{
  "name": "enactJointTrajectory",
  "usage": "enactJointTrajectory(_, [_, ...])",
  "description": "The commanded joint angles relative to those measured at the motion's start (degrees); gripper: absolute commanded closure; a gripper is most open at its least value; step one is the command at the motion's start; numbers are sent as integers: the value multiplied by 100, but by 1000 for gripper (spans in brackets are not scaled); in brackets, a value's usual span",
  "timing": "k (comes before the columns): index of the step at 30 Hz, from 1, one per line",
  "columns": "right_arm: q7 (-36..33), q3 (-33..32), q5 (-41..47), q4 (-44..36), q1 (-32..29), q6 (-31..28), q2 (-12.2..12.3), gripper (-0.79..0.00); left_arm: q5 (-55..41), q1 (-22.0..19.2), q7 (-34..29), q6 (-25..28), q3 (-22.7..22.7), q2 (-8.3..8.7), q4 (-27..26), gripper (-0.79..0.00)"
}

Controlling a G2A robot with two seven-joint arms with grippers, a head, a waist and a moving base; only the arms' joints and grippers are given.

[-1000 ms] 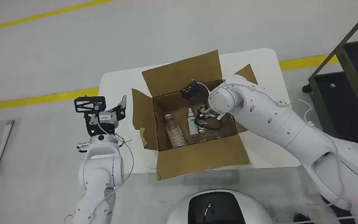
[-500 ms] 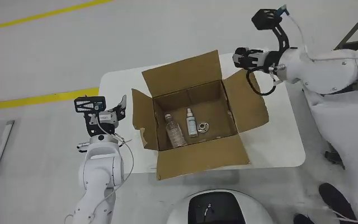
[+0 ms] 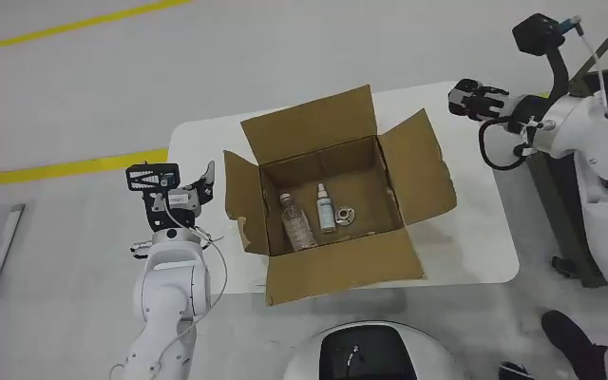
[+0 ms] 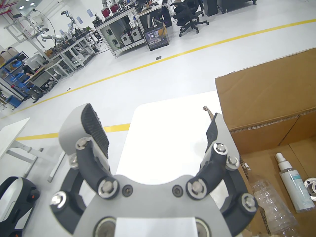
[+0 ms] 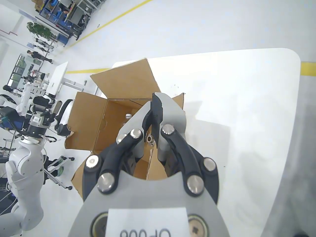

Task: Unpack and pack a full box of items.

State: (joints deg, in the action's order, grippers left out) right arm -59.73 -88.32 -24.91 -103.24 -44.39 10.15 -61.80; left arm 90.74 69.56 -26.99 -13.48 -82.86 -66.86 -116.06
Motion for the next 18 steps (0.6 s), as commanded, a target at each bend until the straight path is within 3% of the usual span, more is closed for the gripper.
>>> enactJointTrajectory(1, [72, 20, -74, 5, -107, -92, 7, 0, 0, 0, 0, 0, 0, 0, 0, -785])
enactJointTrajectory(12, [2333, -833, -1329, -31, -1770, -1244, 116, 0, 0, 0, 0, 0, 0, 0, 0, -785])
enactJointTrajectory(18, [2918, -577, -1399, 266, -2474, -1296, 68, 0, 0, 0, 0, 0, 0, 0, 0, -785])
